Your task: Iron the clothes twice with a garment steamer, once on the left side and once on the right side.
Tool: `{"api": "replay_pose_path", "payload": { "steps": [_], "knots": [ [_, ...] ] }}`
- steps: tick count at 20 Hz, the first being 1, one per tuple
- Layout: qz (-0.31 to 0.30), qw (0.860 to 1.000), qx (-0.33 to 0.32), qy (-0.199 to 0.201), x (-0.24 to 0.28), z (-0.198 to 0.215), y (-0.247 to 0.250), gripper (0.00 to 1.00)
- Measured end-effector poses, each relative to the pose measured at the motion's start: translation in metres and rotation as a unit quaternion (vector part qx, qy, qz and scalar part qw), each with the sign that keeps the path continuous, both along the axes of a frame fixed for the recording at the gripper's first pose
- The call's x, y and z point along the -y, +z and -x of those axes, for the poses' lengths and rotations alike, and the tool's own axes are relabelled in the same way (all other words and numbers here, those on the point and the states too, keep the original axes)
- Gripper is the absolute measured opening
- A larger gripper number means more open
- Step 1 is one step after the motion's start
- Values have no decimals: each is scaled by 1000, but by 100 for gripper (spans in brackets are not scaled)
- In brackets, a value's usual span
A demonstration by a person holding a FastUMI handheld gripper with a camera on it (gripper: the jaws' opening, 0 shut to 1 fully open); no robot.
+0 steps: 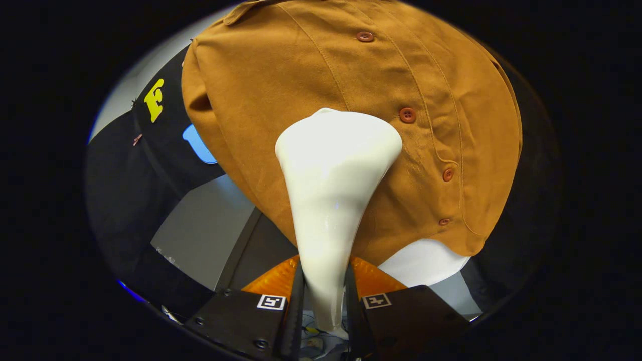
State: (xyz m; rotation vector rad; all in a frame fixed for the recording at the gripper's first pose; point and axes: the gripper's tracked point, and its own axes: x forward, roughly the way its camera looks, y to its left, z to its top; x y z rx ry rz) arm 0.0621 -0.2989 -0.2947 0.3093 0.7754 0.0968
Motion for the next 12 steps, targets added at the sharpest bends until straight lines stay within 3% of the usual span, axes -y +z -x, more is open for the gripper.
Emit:
{"api": "replay_pose_path", "payload": {
  "steps": [5, 12],
  "knots": [
    [16, 998, 56, -20, 20, 8, 53, 41],
    [62, 984, 150, -72, 96, -1, 136, 40]
  ]
}}
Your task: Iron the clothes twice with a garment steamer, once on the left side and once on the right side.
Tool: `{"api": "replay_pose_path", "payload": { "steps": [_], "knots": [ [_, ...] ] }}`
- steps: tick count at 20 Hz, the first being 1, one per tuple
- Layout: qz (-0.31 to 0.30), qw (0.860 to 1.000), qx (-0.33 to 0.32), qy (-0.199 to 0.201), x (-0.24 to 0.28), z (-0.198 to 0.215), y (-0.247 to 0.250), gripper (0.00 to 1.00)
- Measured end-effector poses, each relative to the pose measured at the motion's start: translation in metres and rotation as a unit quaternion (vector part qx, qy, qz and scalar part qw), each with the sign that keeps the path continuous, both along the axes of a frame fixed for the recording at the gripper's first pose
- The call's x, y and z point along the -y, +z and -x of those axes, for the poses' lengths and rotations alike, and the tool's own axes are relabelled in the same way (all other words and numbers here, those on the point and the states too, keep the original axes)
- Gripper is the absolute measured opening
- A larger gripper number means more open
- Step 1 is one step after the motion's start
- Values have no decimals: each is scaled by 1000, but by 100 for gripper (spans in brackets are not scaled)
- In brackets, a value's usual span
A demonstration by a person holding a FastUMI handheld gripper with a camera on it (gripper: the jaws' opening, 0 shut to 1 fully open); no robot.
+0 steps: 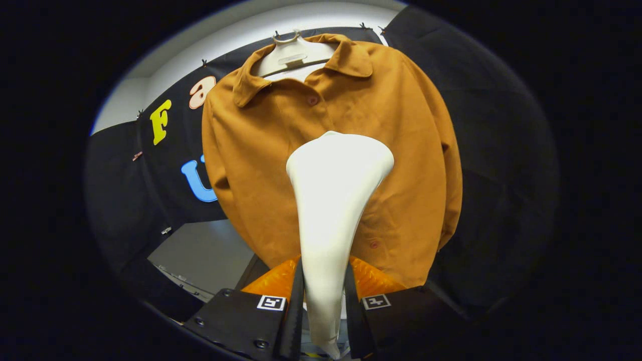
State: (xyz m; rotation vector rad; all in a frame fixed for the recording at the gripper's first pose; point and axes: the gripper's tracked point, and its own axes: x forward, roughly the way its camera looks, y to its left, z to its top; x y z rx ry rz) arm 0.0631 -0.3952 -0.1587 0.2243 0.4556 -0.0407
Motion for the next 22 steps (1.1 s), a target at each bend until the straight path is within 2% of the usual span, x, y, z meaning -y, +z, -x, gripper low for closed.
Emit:
{"api": "replay_pose_path", "payload": {
  "steps": [5, 12, 17, 22],
  "knots": [
    [16, 999, 28, -28, 47, -14, 26, 40],
    [12, 999, 35, -16, 70, -41, 25, 40],
    [-5, 1000, 16, -2, 71, -49, 2, 40],
    [-18, 999, -27, -10, 76, -43, -37, 40]
  ]
}}
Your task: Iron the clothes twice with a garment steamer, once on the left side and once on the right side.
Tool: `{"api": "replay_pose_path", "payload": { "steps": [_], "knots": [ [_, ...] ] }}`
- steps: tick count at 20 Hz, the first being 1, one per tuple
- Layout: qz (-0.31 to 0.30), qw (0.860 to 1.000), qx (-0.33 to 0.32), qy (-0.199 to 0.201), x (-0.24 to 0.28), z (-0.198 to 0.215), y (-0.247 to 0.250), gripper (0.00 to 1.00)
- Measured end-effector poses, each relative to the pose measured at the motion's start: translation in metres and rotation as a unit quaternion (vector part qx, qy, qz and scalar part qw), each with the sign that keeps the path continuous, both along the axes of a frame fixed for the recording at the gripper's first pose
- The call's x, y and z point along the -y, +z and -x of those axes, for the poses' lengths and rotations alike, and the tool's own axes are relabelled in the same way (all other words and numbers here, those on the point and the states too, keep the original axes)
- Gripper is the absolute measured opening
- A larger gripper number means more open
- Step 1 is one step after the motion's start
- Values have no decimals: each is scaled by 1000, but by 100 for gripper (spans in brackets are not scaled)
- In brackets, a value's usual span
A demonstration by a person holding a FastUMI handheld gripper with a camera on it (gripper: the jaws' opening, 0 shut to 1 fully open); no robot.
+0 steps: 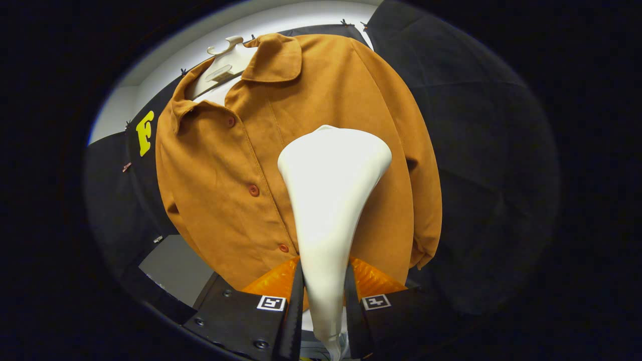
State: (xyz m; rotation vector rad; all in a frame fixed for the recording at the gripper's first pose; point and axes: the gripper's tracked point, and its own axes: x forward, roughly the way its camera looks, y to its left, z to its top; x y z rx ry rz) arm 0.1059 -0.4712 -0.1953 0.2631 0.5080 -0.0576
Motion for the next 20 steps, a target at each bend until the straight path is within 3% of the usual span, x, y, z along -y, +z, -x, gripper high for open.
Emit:
{"api": "replay_pose_path", "payload": {
  "steps": [20],
  "knots": [
    [-14, 988, -137, -70, 12, 54, -116, 41]
  ]
}}
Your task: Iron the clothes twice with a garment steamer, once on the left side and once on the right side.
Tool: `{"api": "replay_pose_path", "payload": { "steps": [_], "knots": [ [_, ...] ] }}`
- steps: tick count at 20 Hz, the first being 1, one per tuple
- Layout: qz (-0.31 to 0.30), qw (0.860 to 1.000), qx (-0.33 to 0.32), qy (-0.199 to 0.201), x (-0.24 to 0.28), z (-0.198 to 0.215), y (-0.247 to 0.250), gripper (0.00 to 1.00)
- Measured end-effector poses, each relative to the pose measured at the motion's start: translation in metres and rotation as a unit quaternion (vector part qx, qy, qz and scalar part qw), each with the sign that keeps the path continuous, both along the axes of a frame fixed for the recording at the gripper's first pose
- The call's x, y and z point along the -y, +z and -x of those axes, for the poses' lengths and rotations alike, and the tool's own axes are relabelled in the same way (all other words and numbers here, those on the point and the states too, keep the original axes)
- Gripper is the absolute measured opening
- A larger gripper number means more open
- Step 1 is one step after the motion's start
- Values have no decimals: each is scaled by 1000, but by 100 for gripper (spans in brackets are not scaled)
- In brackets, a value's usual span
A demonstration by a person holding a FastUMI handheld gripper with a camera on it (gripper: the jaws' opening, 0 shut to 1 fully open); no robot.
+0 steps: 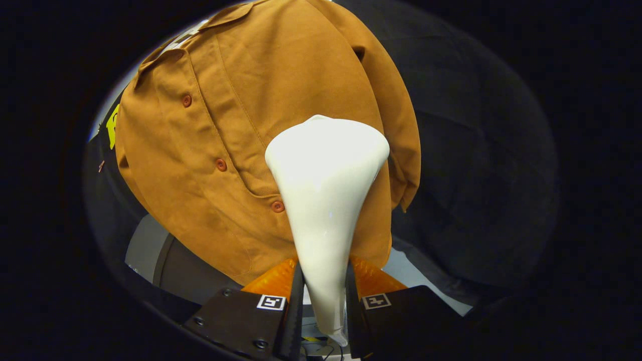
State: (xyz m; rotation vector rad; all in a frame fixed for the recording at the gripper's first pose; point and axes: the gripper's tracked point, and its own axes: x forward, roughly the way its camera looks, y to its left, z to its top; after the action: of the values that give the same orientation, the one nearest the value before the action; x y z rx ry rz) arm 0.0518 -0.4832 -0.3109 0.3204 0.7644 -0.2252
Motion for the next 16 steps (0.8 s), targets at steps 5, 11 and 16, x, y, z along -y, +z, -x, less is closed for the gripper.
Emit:
{"api": "replay_pose_path", "payload": {
  "steps": [5, 11, 16],
  "knots": [
    [10, 1000, -13, -24, -3, 20, 0, 41],
    [75, 996, 42, -24, -31, 39, 74, 41],
    [124, 985, 116, -5, -86, 38, 158, 41]
  ]
}}
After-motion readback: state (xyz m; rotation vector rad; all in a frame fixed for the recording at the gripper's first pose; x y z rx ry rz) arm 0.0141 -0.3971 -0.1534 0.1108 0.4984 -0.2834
